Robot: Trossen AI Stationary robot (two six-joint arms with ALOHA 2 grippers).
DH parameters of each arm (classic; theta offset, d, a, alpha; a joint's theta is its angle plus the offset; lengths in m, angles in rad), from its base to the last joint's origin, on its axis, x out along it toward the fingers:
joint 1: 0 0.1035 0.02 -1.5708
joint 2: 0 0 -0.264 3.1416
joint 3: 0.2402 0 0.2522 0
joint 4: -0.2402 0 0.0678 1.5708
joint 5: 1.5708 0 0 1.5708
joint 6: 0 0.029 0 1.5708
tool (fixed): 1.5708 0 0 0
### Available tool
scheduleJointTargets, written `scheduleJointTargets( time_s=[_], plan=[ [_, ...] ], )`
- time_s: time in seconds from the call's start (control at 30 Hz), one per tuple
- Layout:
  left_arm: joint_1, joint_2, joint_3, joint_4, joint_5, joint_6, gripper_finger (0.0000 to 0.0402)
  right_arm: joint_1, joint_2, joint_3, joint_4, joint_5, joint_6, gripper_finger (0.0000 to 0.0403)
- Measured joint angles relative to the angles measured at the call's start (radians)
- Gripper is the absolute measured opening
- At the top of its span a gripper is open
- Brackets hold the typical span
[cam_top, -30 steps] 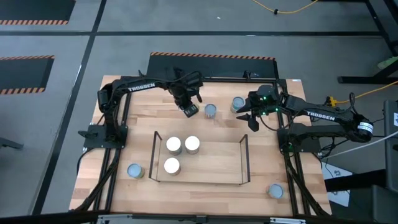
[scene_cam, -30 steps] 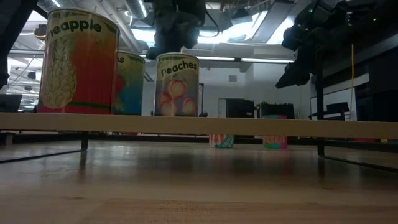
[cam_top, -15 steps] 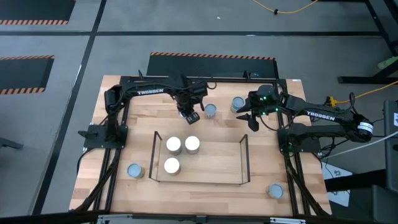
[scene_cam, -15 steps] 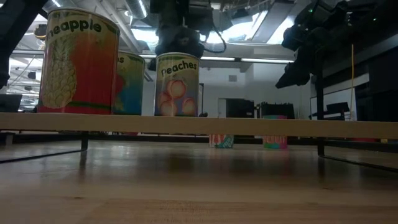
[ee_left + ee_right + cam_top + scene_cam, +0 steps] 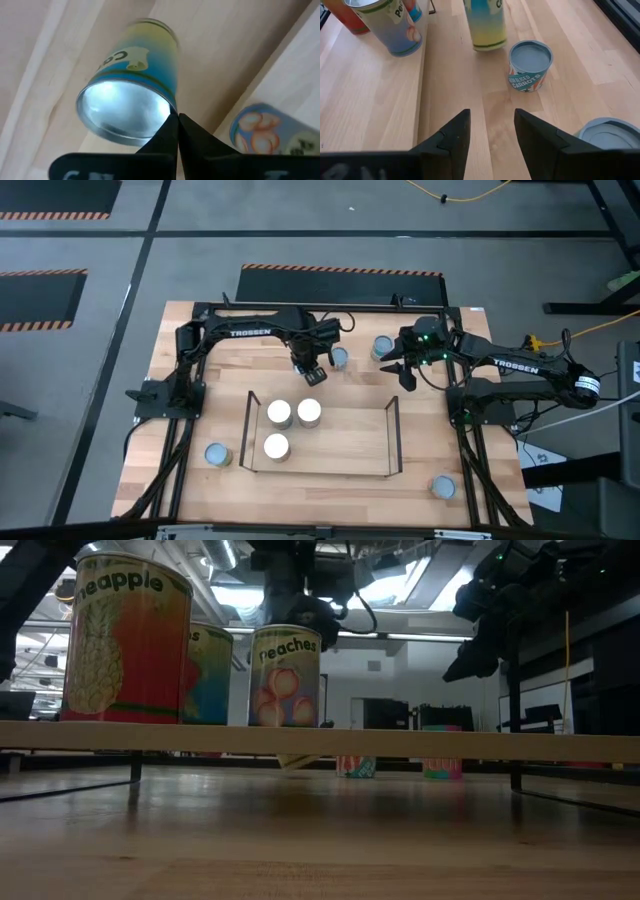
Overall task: Pick and place cans onto a shelf
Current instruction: Put the blue yellow canned carrot on the shelf
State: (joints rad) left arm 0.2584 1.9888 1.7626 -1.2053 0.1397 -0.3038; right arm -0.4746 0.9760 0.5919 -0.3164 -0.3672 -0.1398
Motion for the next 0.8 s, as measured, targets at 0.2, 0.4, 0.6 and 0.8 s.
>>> scheduleJointTargets(
  time_s=[0.2, 0.4, 0.6, 0.8],
  plan=[
    [0.000, 0.009, -0.001, 0.030, 0.000, 0.001, 0.0012, 0.000, 0.000, 0.000, 0.000, 0.000, 0.000, 0.0158],
    [0.000, 0.010, -0.001, 0.072, 0.000, 0.001, 0.0031, 0.000, 0.000, 0.000, 0.000, 0.000, 0.000, 0.0158],
    [0.000, 0.010, -0.001, 0.115, 0.000, 0.002, 0.0056, 0.000, 0.000, 0.000, 0.000, 0.000, 0.000, 0.0158],
    [0.001, 0.010, 0.000, 0.158, 0.000, 0.090, 0.0075, 0.000, 0.000, 0.000, 0.000, 0.000, 0.000, 0.0158]
  ],
)
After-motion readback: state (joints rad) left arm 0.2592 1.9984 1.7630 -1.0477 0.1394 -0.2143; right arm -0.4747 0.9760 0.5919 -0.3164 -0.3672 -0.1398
